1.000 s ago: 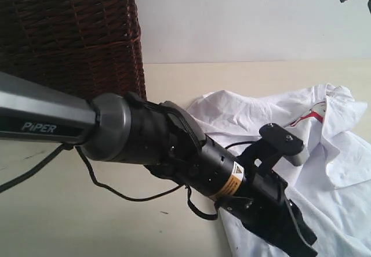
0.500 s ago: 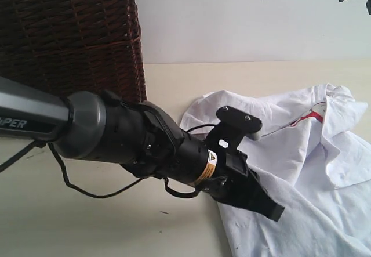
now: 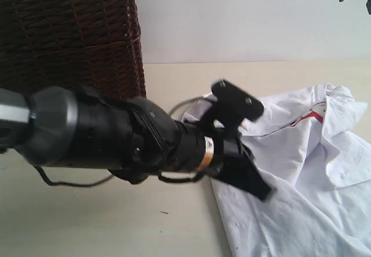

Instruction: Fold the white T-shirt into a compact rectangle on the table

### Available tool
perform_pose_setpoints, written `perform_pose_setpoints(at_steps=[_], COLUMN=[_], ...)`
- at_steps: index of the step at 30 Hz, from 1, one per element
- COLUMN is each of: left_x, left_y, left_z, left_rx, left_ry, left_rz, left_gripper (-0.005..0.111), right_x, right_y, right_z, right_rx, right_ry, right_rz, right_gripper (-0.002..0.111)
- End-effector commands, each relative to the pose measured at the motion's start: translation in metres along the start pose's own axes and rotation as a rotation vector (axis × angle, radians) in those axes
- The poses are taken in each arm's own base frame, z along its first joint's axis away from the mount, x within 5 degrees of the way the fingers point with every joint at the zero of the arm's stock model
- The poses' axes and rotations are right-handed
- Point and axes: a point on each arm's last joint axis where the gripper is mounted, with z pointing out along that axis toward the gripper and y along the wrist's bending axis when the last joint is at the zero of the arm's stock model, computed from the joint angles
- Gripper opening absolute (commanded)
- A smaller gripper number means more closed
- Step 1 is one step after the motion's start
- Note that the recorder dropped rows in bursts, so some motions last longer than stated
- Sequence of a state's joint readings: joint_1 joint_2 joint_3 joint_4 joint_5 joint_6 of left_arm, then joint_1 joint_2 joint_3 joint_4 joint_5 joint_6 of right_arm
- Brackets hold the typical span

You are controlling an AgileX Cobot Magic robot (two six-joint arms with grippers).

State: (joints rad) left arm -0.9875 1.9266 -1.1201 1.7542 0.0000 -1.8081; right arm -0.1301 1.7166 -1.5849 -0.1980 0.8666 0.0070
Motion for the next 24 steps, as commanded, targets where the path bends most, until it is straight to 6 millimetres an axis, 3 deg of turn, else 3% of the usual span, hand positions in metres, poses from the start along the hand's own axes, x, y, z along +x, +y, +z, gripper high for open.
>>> perform_pose_setpoints(at_steps=[1, 3, 5, 7, 11, 13, 19, 24], left_x=[-0.022, -0.025, -0.03, -0.03, -0.023, -0.017, 0.012, 0.043], left_y=[0.04, 0.052, 0.051, 0.039, -0.005, -0.021, -0.042, -0.03], left_z=[-0.029, -0.037, -0.039, -0.036, -0.031, -0.025, 0.015, 0.034], left_rx=[-0.426, -0.581, -0.546, -0.37, 0.074, 0.175, 0.182, 0.158], left_ry=[-0.029, 0.126, 0.243, 0.305, 0.382, 0.389, 0.431, 0.653], left_rz=[0.088, 0.136, 0.155, 0.125, 0.078, 0.077, 0.081, 0.118], left_gripper=[0.005, 0.005, 0.005, 0.005, 0.005, 0.005, 0.005, 0.005], right_x=[-0.002, -0.002, -0.002, -0.002, 0.001, 0.001, 0.003, 0.003], right_y=[-0.003, -0.003, -0.003, -0.003, -0.003, -0.003, -0.002, -0.002], right_z=[-0.004, -0.004, -0.004, -0.004, -0.004, -0.004, -0.004, -0.004], right_rx=[0.005, 0.005, 0.005, 0.005, 0.005, 0.003, -0.002, -0.006], right_ry=[-0.017, -0.017, -0.017, -0.009, 0.015, 0.019, 0.038, 0.04], right_rz=[-0.002, -0.002, -0.002, -0.002, -0.002, 0.0, 0.004, 0.007], right_gripper=[0.004, 0.004, 0.004, 0.004, 0.004, 0.004, 0.004, 0.004])
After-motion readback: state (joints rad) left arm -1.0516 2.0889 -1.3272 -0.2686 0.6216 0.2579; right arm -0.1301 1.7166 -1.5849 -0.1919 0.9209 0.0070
